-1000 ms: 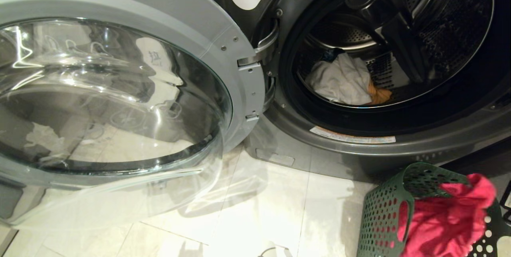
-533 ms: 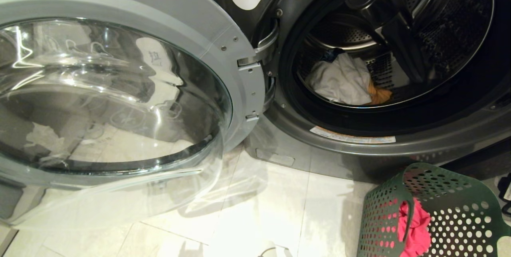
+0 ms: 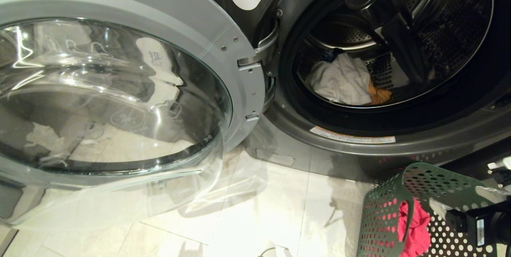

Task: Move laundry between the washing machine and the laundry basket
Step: Place the clothes into the washing machine

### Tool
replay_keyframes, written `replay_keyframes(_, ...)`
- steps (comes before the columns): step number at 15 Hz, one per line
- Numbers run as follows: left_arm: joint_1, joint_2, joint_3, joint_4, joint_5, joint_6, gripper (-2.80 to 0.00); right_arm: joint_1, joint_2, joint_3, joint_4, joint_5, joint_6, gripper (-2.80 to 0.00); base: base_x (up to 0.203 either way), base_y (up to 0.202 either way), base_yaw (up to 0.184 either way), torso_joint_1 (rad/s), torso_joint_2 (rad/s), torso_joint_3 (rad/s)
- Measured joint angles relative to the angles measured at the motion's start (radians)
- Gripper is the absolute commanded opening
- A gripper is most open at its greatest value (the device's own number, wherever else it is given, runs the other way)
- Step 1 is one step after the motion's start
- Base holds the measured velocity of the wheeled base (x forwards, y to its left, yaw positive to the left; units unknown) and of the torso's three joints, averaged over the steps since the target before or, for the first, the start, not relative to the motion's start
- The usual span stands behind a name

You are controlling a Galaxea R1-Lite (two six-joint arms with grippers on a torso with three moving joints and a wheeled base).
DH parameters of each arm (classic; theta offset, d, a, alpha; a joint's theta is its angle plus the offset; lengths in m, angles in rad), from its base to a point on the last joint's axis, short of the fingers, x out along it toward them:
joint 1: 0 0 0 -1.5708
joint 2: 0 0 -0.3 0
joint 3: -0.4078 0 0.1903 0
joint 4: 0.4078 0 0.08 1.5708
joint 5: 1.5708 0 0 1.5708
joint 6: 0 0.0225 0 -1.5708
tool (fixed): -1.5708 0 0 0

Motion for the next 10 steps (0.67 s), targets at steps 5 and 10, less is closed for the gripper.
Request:
replay_keyframes(5, 0.0, 0.0, 0.0, 0.0, 0.0, 0.0, -2.8, 0.147, 0.224, -0.034, -0.257, -0.089, -0.005, 0.0, 0.0, 0.0, 0.0, 0.0, 0.0, 0.0)
replay_keyframes(10, 0.0, 0.0, 0.0, 0.0, 0.0, 0.0, -2.8, 0.204, 0.584, -0.313, -0.535, -0.238, 0.045, 0.0, 0.0, 0.0, 0.0, 0.0, 0.0, 0.0)
